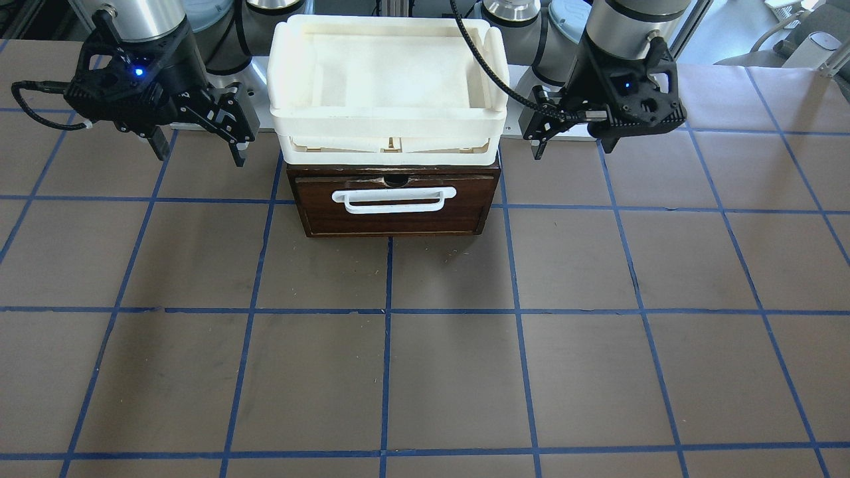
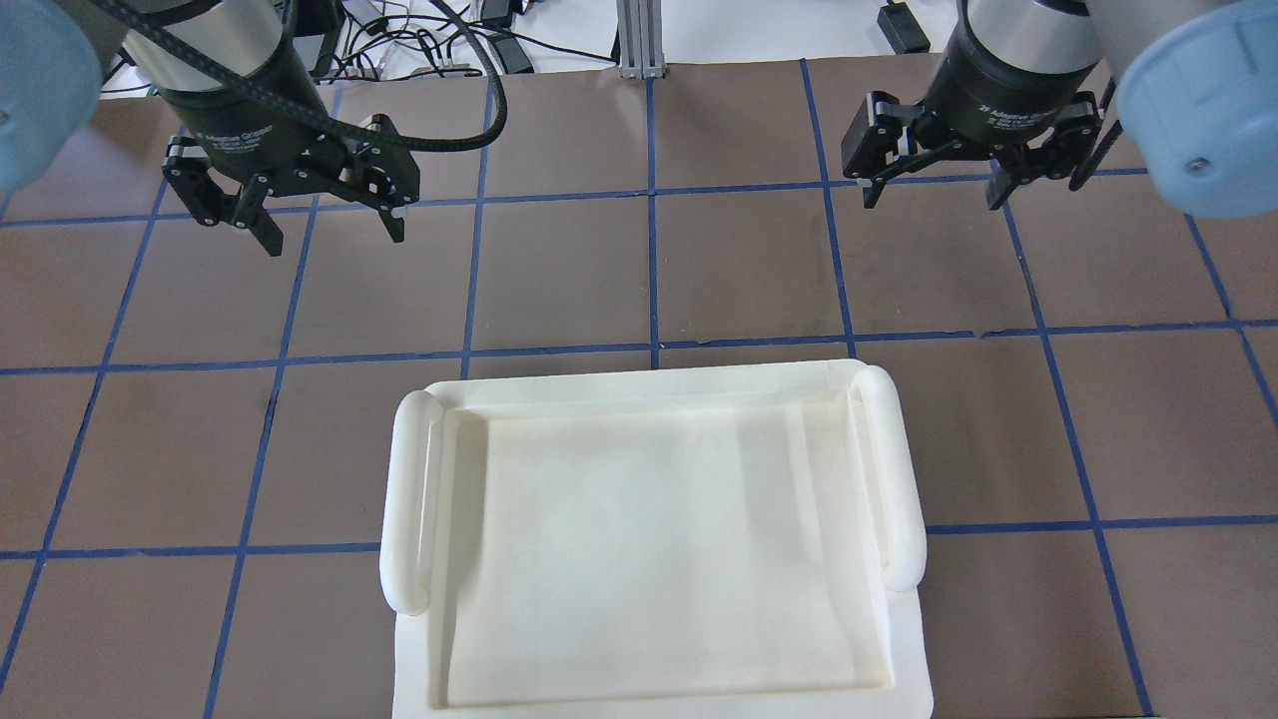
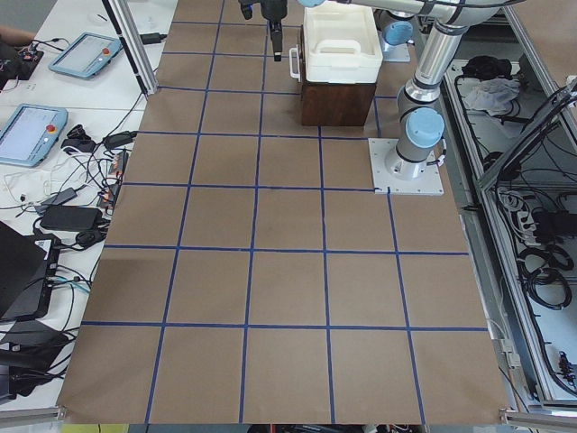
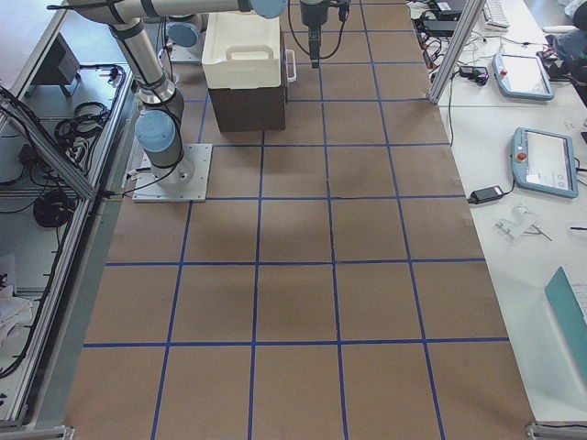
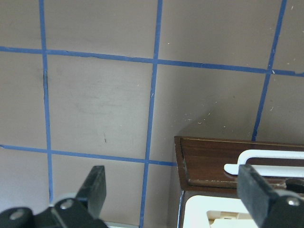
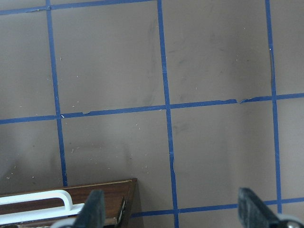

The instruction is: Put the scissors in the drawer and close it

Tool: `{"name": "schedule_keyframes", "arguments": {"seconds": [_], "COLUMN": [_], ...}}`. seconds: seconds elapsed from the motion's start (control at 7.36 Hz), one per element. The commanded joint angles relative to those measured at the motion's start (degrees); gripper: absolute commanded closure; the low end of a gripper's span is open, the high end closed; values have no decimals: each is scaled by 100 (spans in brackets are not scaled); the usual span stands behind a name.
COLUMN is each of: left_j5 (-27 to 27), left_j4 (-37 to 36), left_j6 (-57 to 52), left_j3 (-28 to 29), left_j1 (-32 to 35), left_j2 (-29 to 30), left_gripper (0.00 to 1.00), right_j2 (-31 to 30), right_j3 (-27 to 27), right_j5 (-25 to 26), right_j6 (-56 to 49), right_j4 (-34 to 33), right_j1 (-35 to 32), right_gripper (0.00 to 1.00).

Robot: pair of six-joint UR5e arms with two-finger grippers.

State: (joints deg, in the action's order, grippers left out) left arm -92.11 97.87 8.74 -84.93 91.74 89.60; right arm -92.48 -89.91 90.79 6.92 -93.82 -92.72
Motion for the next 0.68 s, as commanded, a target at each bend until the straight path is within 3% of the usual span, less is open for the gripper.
{"name": "schedule_keyframes", "arguments": {"seconds": [0.0, 0.54], "left_j5": [44, 1], "left_j4": [92, -57], "left_j6": [-83, -92], "left_j3": [-311, -331], "left_j1": [-175, -236], "left_j2": [-266, -302], "left_gripper": [0, 0], "right_j2": [-7, -7], "right_j3": [-1, -1], "right_j5": [0, 0], "right_j6": [2, -7], "right_j4": [5, -4], "right_j1": [0, 0], "right_gripper": [0, 0]}}
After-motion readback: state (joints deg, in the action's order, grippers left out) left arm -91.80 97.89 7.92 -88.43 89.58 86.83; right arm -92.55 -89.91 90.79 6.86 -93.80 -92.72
